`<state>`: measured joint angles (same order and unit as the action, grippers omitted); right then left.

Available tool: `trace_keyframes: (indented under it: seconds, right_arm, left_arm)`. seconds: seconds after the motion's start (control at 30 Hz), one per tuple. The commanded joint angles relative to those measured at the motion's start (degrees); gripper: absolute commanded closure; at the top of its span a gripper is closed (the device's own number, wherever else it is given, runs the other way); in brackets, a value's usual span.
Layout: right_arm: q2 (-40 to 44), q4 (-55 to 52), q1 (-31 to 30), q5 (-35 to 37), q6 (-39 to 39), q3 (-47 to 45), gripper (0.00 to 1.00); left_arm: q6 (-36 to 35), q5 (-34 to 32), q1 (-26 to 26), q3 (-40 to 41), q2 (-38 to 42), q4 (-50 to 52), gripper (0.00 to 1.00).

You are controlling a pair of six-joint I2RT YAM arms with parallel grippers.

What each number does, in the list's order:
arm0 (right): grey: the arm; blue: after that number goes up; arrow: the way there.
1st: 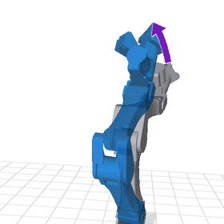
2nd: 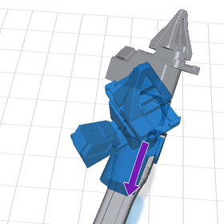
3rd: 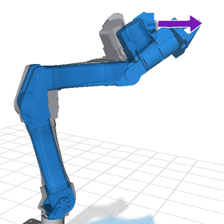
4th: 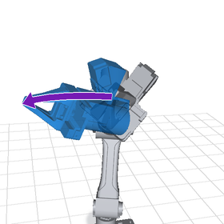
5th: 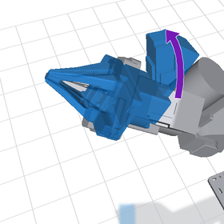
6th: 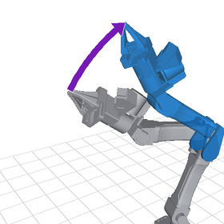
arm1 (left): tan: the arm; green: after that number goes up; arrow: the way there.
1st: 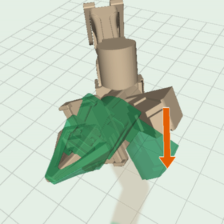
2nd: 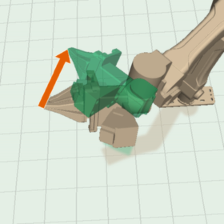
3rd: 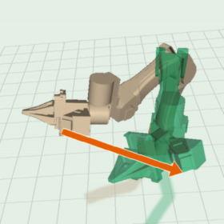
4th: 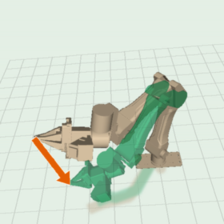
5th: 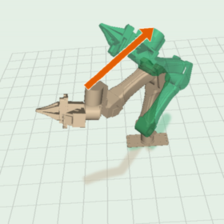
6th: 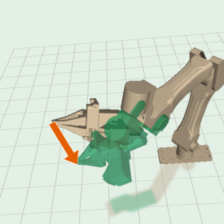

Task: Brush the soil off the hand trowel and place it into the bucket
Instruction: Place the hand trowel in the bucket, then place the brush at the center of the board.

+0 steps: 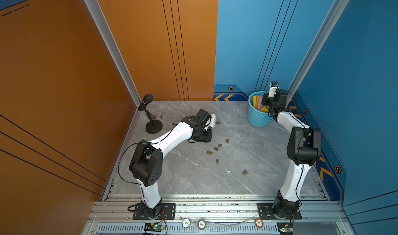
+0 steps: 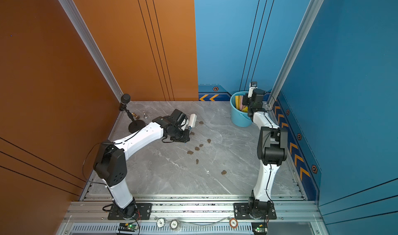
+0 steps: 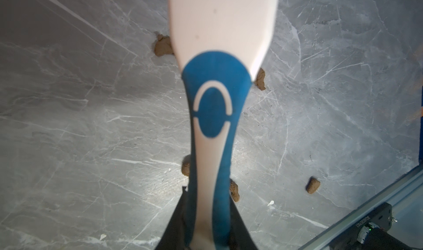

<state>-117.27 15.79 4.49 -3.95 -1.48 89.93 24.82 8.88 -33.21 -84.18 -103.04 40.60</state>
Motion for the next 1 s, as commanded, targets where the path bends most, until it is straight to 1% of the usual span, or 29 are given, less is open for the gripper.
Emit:
trace_keyframes:
  seconds: [0.0,0.07,0.17,0.27,0.43,0.5,0.53,0.57,0.6,0.8,0.97]
  right_arm:
    - [0.84,1.90,-0.27,3.98,0.54,-1.27,0.67]
    - [1.46,1.35,-0.36,6.62,1.42,-1.38,0.62]
    - [3.08,1.77,-0.52,7.01,3.42,-1.51,0.58]
    - [5.44,1.63,-1.59,7.32,3.35,-1.79,0.57]
    - [11.12,-4.62,-4.58,8.03,2.18,-1.95,0.47]
    - [14.17,-6.81,-6.44,8.29,1.62,-4.00,0.39]
    - [16.03,-6.99,-7.81,8.71,1.20,-5.78,0.33]
    - [17.96,-6.92,-9.06,8.96,0.91,-7.95,0.20]
    - [19.60,-7.12,-10.02,9.04,0.92,-9.70,0.01]
    - [30.70,-12.47,-17.39,9.81,3.60,-17.09,0.01]
    - [36.62,-15.93,-23.83,14.36,3.60,-20.63,0.01]
  left_arm:
    - [-0.98,-2.42,0.68,0.94,3.20,1.31,1.00]
    - [-0.92,-2.66,0.78,1.82,4.24,1.32,1.00]
    - [-1.18,-3.06,0.88,3.58,5.90,1.48,1.00]
    - [-1.68,-3.65,0.96,5.97,7.68,2.09,1.00]
    - [-2.08,-7.68,0.35,11.73,11.52,4.64,1.00]
    - [-1.31,-8.94,-0.24,15.04,13.73,4.91,1.00]
    - [-0.56,-9.20,-0.49,16.79,14.74,4.92,1.00]
    - [0.12,-9.70,-0.77,18.70,15.51,4.90,1.00]
    - [0.53,-10.28,-1.24,20.04,16.05,4.93,1.00]
    - [1.76,-12.28,-4.99,27.13,15.98,4.42,1.00]
    - [4.26,-11.67,-7.16,30.62,14.65,2.30,1.00]
